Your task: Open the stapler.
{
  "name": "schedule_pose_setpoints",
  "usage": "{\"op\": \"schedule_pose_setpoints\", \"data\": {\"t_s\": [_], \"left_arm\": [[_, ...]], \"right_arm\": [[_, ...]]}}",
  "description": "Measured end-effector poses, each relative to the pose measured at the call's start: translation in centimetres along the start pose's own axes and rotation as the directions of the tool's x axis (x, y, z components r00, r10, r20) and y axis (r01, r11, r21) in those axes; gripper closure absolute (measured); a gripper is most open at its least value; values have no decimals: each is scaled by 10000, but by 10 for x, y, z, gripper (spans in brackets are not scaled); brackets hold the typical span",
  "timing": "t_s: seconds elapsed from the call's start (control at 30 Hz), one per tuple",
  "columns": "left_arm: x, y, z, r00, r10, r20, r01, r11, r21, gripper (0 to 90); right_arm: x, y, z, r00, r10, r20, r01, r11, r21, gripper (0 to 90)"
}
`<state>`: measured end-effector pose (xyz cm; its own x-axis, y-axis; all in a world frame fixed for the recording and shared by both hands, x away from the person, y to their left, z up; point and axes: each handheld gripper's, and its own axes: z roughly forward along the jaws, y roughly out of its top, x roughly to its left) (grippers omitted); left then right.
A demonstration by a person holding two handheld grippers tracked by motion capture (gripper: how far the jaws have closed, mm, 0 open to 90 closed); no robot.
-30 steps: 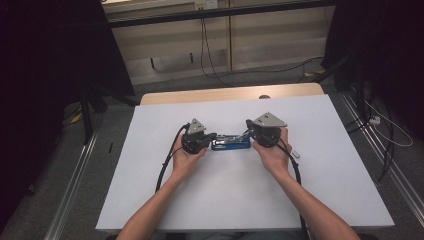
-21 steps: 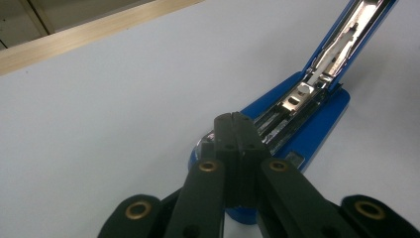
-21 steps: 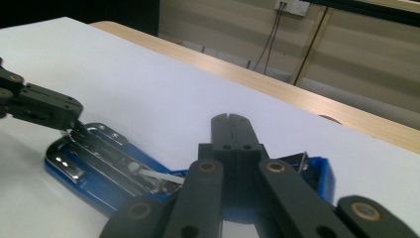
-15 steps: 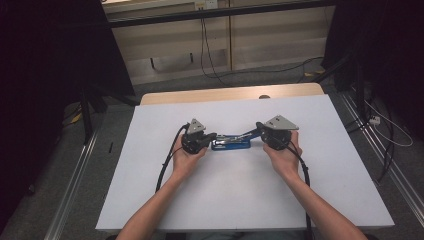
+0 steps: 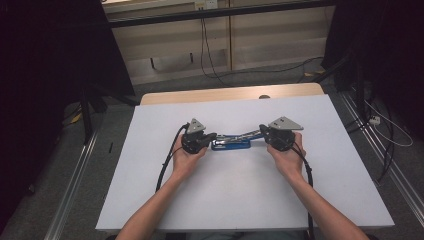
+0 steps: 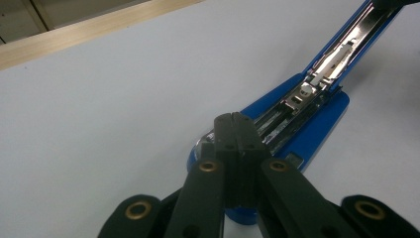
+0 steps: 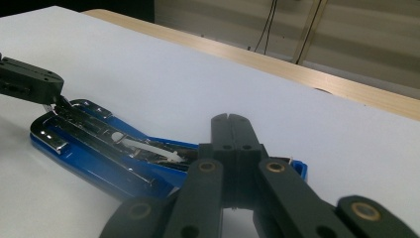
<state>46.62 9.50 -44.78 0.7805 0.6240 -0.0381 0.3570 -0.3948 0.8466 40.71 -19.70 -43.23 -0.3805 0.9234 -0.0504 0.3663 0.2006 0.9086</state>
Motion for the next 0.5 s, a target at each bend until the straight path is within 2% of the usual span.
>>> {"op": "schedule_pose_setpoints", "data": {"t_s": [0.5], "left_arm": [[0,0,0,10000,-51,38,52,10000,-22,900]], "right_arm": [[-5,-5,0,9999,154,-75,-151,9992,373,900]]}}
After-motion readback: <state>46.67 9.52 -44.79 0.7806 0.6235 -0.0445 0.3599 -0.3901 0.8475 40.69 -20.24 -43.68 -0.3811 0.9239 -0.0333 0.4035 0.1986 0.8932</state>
